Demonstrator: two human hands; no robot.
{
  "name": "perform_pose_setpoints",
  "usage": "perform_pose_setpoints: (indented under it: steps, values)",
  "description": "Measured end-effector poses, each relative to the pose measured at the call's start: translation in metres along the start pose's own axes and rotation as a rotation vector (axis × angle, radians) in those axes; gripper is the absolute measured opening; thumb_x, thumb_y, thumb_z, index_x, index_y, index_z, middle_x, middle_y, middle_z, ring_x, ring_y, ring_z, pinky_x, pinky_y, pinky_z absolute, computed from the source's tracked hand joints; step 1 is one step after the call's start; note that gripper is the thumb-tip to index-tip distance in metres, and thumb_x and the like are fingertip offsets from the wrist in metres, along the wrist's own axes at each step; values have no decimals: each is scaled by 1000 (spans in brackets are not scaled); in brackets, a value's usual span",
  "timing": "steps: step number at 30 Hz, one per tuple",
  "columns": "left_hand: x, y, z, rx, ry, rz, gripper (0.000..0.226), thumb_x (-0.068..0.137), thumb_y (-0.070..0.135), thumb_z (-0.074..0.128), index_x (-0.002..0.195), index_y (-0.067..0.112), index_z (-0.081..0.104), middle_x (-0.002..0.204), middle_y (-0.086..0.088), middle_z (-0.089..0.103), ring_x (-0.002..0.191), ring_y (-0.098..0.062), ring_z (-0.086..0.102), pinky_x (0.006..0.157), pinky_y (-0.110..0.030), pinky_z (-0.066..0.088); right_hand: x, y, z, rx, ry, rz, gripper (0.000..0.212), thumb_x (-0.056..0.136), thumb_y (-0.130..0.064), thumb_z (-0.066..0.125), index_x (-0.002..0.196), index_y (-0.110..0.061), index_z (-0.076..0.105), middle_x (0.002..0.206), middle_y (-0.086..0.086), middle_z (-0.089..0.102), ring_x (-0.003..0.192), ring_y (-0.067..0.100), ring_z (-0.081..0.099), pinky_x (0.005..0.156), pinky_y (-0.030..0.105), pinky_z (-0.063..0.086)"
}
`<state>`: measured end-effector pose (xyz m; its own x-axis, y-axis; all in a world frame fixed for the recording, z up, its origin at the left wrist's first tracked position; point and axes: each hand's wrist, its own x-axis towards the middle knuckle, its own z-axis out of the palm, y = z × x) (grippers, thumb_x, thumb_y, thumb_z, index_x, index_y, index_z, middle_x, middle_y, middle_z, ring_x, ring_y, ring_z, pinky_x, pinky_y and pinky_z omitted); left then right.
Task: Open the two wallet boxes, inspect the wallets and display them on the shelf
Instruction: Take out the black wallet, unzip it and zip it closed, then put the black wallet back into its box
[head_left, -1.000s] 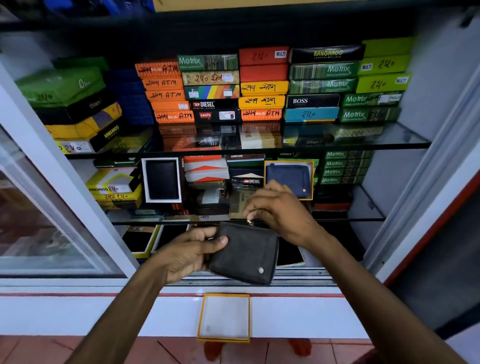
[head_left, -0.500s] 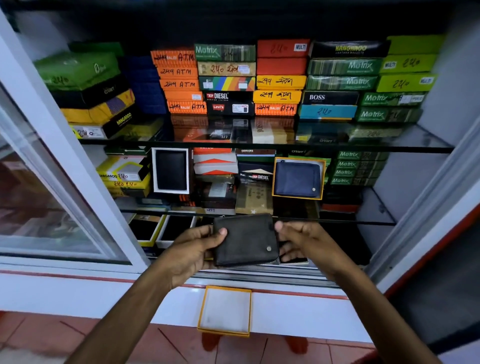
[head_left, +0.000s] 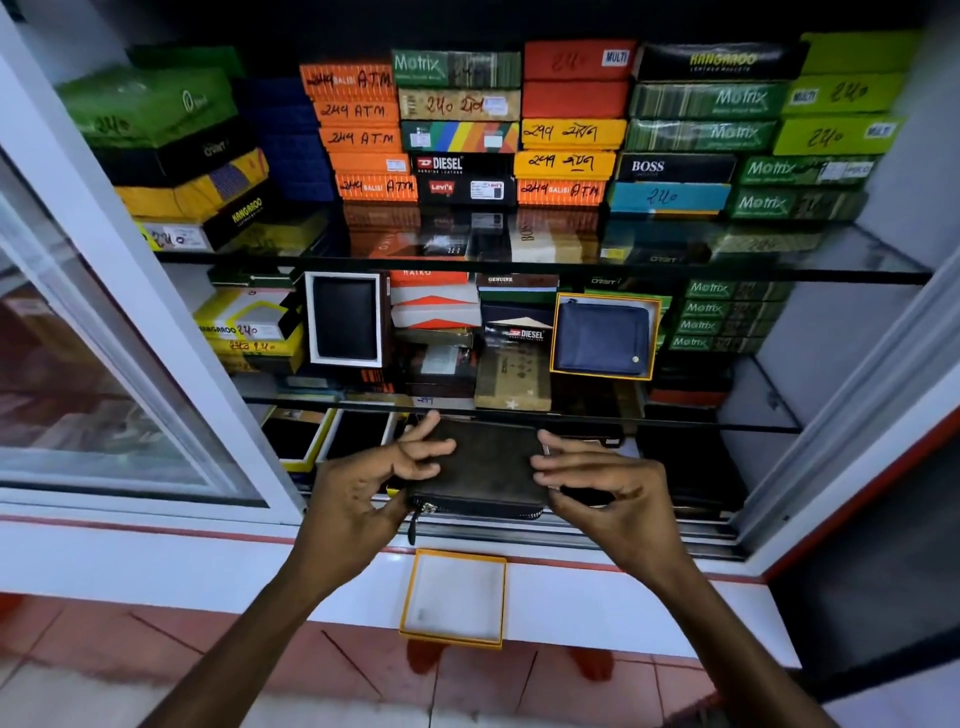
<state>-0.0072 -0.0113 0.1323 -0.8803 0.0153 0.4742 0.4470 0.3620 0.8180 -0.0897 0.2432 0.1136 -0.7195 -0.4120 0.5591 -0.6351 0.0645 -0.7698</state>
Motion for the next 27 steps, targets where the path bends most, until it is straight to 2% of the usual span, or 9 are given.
perform_pose_setpoints:
  steps: [3, 5, 9, 11, 15, 19, 22, 25, 27]
  values:
    - [-8, -10, -4, 5, 4, -31, 29, 77, -13, 67, 90, 13, 69, 123, -9, 70, 133, -25, 52, 107, -39, 45, -6, 3, 5, -24, -3, 4, 25, 76, 1, 78, 97, -12, 79, 108, -2, 76, 114, 12, 68, 97, 30, 55]
    - [-13, -13, -6, -43, 46, -106, 31, 77, -3, 71, 104, 14, 73, 121, -4, 71, 125, -25, 59, 103, -38, 49, -10, 4, 10, 8, -17, 127, 31, 75, -4, 79, 103, -18, 77, 110, -8, 76, 109, 8, 69, 94, 24, 55]
    - [-26, -30, 1, -53, 160, -451, 52, 74, 3, 78, 121, 21, 67, 107, 4, 75, 97, -10, 72, 79, -17, 56, -23, 11, 32, 170, -45, 535, 37, 74, -10, 82, 108, -22, 75, 99, -9, 79, 89, 11, 76, 76, 21, 60]
    - [-37, -48, 7, -25, 169, -600, 52, 73, 3, 79, 117, 29, 65, 101, 5, 77, 91, -10, 73, 72, -16, 56, -32, 22, 47, 185, -58, 677, 32, 75, -10, 81, 99, -29, 74, 89, -14, 79, 80, 12, 77, 71, 23, 61]
    - [-64, -91, 20, 103, 173, -783, 34, 67, 11, 85, 89, 34, 71, 92, 2, 78, 89, -16, 74, 82, -41, 61, -55, 53, 75, 173, -14, 948, 22, 76, -3, 79, 76, -24, 75, 81, 4, 76, 65, 19, 73, 73, 40, 63]
    - [-82, -117, 38, 261, 115, -847, 26, 72, 23, 81, 98, 23, 77, 96, 1, 79, 89, -13, 73, 88, -39, 58, -78, 83, 97, 45, -76, 1011, 33, 76, -4, 77, 59, -33, 74, 59, -10, 73, 67, 22, 75, 75, 49, 63]
    - [-89, -128, 48, 360, 61, -853, 26, 78, 23, 76, 104, 17, 76, 100, 0, 78, 89, -14, 72, 89, -31, 55, -89, 98, 110, -68, -106, 1001, 32, 74, -11, 78, 56, -37, 72, 64, -6, 74, 71, 20, 76, 76, 44, 63]
    - [-92, -133, 57, 422, 101, -845, 24, 80, 20, 74, 102, 12, 76, 102, -4, 77, 94, -20, 70, 90, -29, 51, -92, 102, 119, -172, -79, 986, 14, 71, -13, 81, 80, -23, 79, 84, -1, 74, 80, 10, 67, 78, 20, 54]
    - [-92, -132, 61, 427, 154, -857, 30, 80, 18, 73, 109, 7, 73, 108, -8, 74, 99, -22, 66, 88, -25, 45, -93, 104, 121, -200, -39, 1034, 24, 70, -15, 83, 91, -12, 74, 89, -1, 71, 85, 14, 66, 79, 21, 52]
